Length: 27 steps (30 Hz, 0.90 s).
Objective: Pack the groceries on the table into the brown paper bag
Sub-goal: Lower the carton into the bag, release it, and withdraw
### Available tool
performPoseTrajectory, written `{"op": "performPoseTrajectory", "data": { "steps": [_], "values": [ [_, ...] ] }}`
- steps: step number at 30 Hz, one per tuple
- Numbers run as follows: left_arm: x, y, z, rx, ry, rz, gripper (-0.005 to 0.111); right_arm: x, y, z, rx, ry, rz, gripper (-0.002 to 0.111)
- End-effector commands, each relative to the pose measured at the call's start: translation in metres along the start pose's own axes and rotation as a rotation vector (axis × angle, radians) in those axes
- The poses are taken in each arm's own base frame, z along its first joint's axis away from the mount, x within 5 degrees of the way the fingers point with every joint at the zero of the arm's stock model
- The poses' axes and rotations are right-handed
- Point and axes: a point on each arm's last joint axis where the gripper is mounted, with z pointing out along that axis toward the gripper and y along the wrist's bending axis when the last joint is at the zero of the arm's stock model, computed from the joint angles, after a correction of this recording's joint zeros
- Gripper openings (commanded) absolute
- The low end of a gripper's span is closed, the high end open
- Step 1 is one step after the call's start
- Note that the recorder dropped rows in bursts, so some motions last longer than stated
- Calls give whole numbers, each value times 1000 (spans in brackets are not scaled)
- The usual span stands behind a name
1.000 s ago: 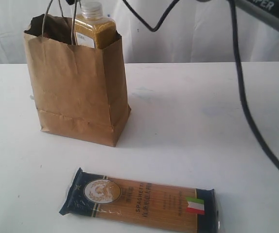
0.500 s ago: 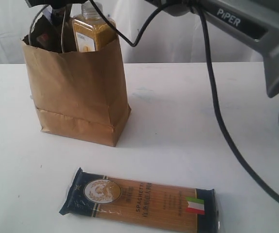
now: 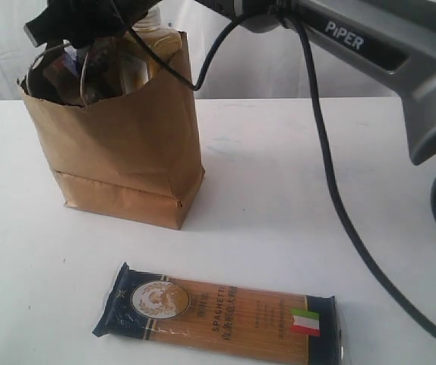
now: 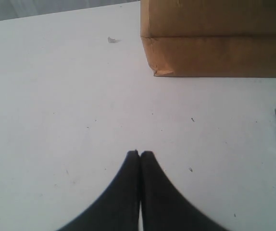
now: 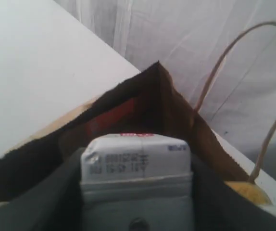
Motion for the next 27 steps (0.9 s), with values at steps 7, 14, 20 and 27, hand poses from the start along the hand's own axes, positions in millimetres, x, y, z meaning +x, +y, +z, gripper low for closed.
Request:
{"op": "performPoseTrajectory", "data": {
  "steps": [7,14,20,27],
  "values": [
    [0,0,0,-4,-5,-1,0,-3,2,-6,-5,4,-6,73],
    [0,0,0,-4,-5,-1,0,-4,1,-9,-5,19,-6,73],
    [0,0,0,-4,-5,-1,0,-8,-1,-20,-1,26,-5,72],
    [0,0,0,-4,-5,-1,0,-18,-4,-34,16,-12,-17,69]
  ]
}}
